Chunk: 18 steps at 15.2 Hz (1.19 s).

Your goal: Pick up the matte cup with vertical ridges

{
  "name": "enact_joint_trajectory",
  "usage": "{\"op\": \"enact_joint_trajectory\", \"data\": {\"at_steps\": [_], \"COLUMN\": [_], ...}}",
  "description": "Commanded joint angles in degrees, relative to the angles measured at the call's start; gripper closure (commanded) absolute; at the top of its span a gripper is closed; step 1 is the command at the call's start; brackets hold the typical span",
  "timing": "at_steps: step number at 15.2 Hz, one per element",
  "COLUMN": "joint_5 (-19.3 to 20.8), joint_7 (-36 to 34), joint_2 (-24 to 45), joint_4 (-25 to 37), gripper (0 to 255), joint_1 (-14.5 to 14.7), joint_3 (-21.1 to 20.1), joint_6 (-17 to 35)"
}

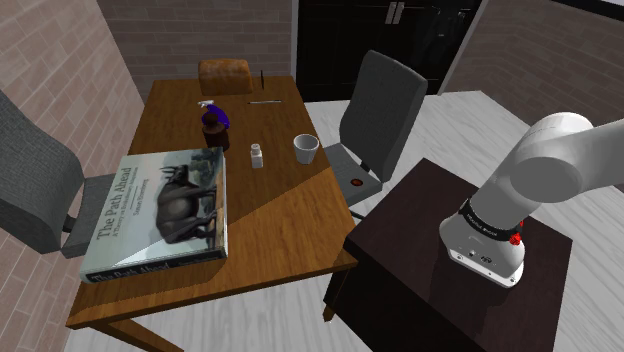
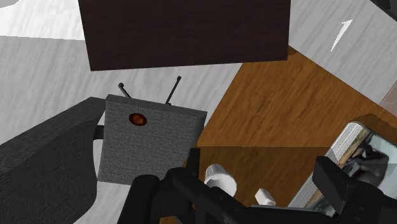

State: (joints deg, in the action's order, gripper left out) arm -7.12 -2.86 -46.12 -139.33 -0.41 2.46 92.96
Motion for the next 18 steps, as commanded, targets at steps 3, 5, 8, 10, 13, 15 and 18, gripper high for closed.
{"op": "enact_joint_trajectory", "data": {"at_steps": [3, 5, 8, 10, 13, 15, 18], "joint_5": [-0.1, -0.2, -0.6, -0.9, -1.8, -2.5, -3.9], "joint_7": [1.2, 2.4, 4.2, 5.5, 7.5, 9.0, 11.2], "joint_2": [2.8, 5.9, 11.1, 14.9, 21.1, 25.5, 32.2], "joint_4": [-1.4, -2.4, -3.3, -3.5, -3.0, -2.3, -0.6], "gripper": [0, 0, 0, 0, 0, 0, 0], "joint_1": [0.2, 0.4, 0.8, 1.1, 1.7, 2.2, 2.8], "joint_3": [0.4, 0.7, 1.3, 1.7, 2.3, 2.7, 3.2], "joint_6": [4.0, 8.0, 13.9, 17.7, 23.3, 26.7, 31.4]}}
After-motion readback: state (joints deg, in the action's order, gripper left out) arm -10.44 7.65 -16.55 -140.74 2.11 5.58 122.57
